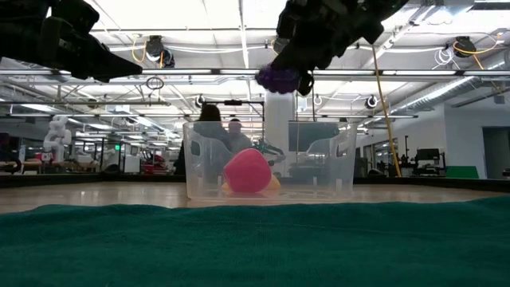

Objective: Pick and placing Produce into tupperware
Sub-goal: Put the grapes into the transparent bin

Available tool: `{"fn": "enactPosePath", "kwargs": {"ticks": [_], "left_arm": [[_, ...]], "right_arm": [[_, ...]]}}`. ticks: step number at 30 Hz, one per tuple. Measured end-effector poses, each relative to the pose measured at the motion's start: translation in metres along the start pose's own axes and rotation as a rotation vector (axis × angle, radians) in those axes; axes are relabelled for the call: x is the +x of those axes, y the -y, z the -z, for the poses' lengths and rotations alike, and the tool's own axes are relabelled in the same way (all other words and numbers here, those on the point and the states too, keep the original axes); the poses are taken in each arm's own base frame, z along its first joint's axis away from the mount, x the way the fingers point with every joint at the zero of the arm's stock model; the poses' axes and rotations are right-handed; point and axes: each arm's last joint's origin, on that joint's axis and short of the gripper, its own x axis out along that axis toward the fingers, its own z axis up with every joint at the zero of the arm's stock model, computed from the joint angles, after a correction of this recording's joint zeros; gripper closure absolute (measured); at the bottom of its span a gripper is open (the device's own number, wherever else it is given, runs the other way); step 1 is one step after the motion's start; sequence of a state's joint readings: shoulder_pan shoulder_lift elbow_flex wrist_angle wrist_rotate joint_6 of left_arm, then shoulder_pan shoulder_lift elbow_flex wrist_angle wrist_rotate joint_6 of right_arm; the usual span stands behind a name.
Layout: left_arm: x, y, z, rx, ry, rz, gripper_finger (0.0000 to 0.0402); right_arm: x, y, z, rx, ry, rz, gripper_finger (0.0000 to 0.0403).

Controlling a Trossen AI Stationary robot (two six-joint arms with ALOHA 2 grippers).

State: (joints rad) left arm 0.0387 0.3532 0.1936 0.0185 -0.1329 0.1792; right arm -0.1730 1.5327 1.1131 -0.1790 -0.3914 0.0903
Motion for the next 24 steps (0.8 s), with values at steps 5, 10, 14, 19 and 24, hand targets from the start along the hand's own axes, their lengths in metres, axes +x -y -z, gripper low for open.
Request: {"fn": "enactPosePath", "kwargs": {"ticks": [5,10,14,19,24], "left_arm": [[0.0,0.0,0.0,0.001,-0.001,0.0,0.0376],[0.0,0.0,0.0,0.005,-0.001,0.0,0.0376],[0.0,0.0,0.0,0.007,-0.001,-0.001,0.0376],[0.0,0.0,0.0,0.005,-0.001,-0.003,0.0376],[0.0,0.0,0.0,0.006,-0.001,-0.004,0.0376]], "right_arm": [[0.002,0.003,0.003,-0.003,-0.058,0.034,0.0195],[0.007,0.005,0.009,0.005,-0.102,0.056,0.0195],[0.017,0.007,0.015,0.038,-0.137,0.104,0.0195],[0.03,0.007,0.022,0.027,-0.181,0.097,0.0195],[0.036,0.004,0.026,0.008,-0.208,0.086,0.0195]]}}
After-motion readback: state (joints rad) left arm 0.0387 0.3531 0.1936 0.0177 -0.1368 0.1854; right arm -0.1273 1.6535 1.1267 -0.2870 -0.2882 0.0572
